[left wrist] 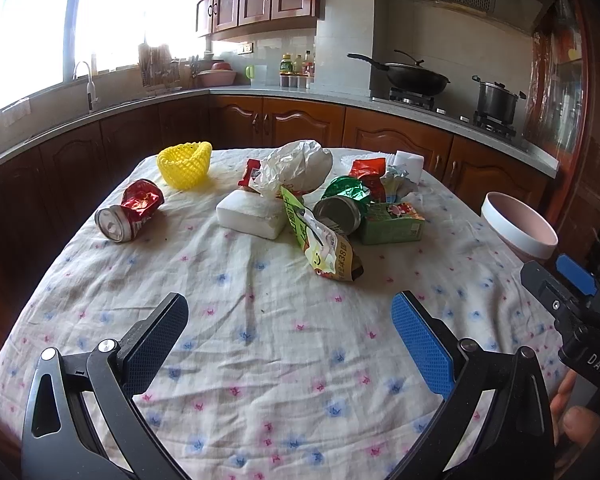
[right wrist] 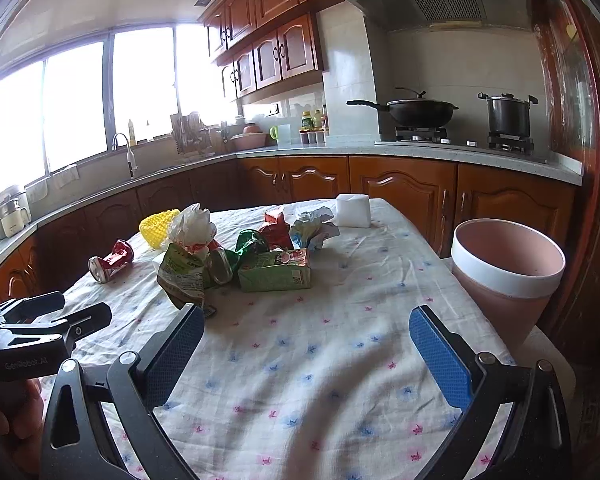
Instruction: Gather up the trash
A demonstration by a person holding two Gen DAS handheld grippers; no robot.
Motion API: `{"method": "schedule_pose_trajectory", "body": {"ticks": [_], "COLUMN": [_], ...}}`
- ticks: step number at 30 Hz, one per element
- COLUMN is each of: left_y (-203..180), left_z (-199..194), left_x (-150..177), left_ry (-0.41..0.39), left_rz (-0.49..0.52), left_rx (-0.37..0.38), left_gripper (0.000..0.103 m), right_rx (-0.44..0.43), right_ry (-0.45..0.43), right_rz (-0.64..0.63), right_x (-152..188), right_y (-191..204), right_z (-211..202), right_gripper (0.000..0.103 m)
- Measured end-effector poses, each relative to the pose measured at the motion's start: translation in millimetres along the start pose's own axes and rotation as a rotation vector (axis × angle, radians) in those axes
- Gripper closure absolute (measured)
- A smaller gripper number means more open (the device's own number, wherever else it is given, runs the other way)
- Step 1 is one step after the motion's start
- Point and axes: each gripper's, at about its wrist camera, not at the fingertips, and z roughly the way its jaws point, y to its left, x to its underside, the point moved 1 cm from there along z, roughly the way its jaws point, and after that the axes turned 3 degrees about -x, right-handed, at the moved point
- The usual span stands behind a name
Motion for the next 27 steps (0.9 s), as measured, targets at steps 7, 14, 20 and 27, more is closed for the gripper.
{"method": "schedule_pose_trajectory", "body": {"ticks": [7, 14, 20, 27], "left_y": [2.3, 1.7, -1.8, -3.4], "left_z": [-0.9, 1.0, 1.5, 5.6], "left_x": [0.0, 0.8, 0.4, -0.2], "left_ry": [-0.002, -0.002, 0.000, 0.005], "left_rz": [0.000, 0.003, 0.003, 0.008], "left_rx": [-0.002, -0.003, -0.003, -0.003], "left_gripper": [0.000, 0.000, 0.000, 0.000], "right_rx": [-0.001, -0.003, -0.010, -0.012], "right_ry": [0.001, 0.000, 0.001, 0.002], "right_rz": [0.001, 0.002, 0.008, 0.012], "right_x": [-0.2, -0.1, -1.3, -2.2], "right_y": [-0.4, -0.1, -0.4, 2.2], "right_z": [0.1, 0.4, -0.3, -0.1], "right_gripper": [0.000, 0.000, 0.000, 0.000]}}
